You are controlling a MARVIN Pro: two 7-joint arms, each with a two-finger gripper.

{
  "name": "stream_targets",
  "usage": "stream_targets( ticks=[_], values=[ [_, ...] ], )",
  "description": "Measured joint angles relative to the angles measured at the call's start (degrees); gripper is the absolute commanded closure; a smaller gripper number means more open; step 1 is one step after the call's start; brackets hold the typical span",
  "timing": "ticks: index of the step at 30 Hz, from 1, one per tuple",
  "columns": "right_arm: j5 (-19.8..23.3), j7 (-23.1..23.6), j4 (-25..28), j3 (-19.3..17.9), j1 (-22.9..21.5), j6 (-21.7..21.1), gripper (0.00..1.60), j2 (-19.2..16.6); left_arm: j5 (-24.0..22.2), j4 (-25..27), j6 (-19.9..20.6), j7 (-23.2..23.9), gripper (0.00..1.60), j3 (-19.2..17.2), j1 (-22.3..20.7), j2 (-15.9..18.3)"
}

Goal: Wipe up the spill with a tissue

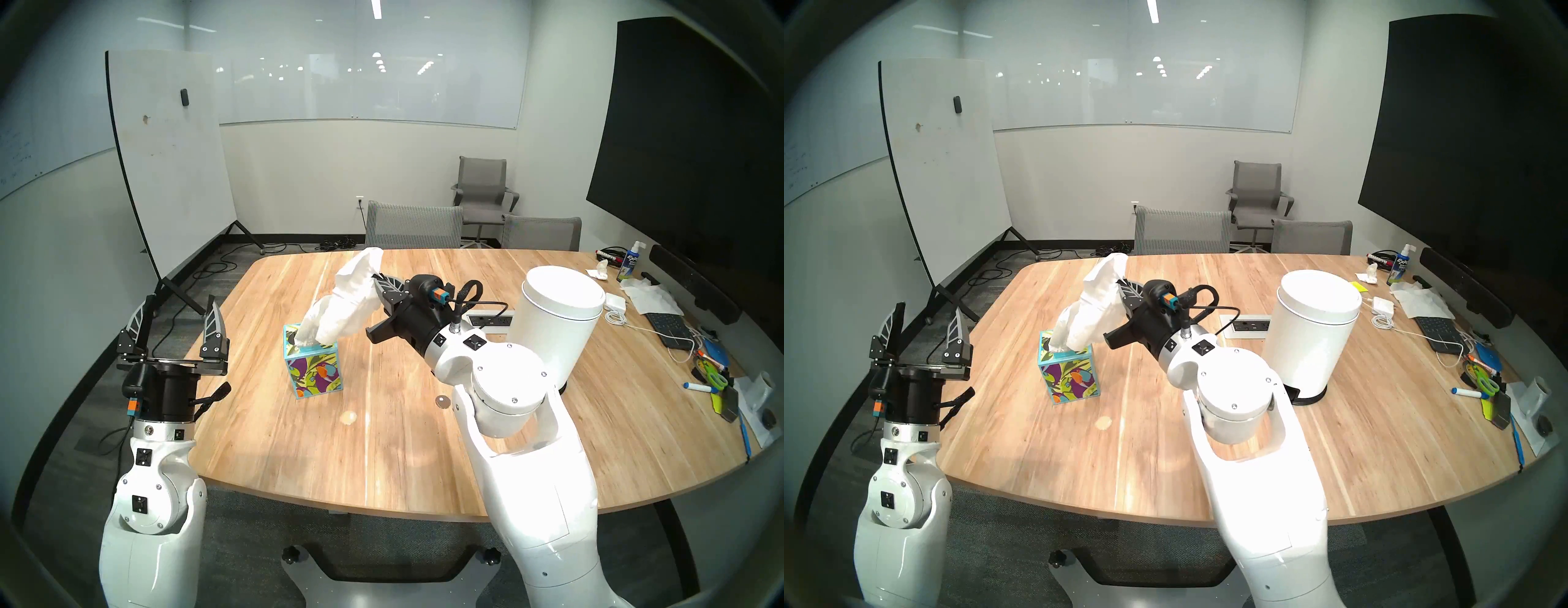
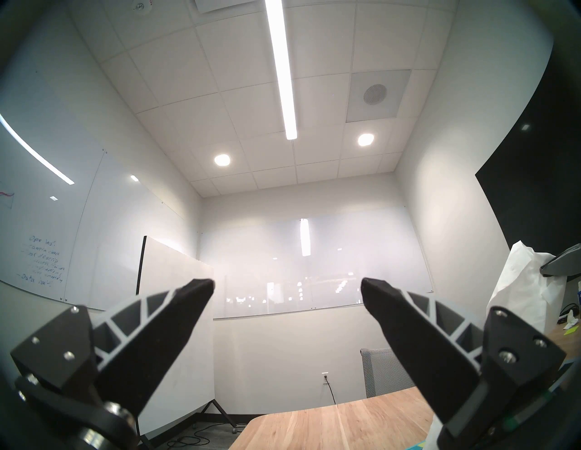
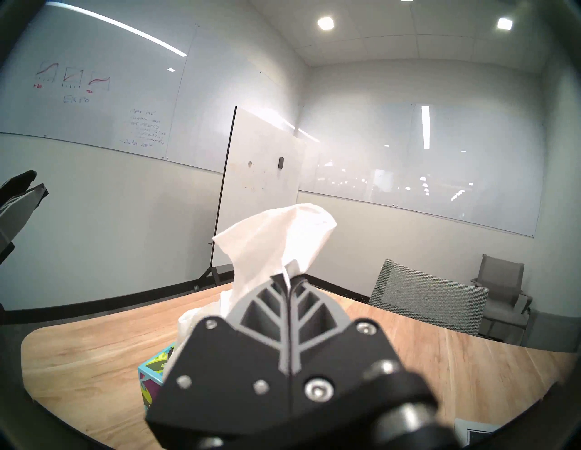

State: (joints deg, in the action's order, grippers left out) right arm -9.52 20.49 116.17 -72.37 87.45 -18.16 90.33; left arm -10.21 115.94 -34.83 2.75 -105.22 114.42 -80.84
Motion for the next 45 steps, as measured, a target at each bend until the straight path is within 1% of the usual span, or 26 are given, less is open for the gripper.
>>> stream_targets(
  ticks=[9,16,30,38,45],
  values=[
    [0.22,-0.18,1.05,-0.32,2.3,0.7,1.6,-0.55,0.0,0.0,0.0,0.0,0.0,0.0,0.0,0.0],
    [0.3,0.03,2.23,-0.3,4.24,0.71,1.6,-1.68,0.0,0.0,0.0,0.0,0.0,0.0,0.0,0.0],
    [1.16,2.18,4.07,-0.67,9.41,0.07,1.6,-4.34,0.0,0.0,0.0,0.0,0.0,0.0,0.0,0.0],
    [1.78,3.92,3.56,-1.74,11.05,-1.19,1.6,-5.71,0.0,0.0,0.0,0.0,0.0,0.0,0.0,0.0],
    [2.26,6.19,1.03,-1.3,11.02,-3.31,1.6,-6.67,0.0,0.0,0.0,0.0,0.0,0.0,0.01,0.0]
  ],
)
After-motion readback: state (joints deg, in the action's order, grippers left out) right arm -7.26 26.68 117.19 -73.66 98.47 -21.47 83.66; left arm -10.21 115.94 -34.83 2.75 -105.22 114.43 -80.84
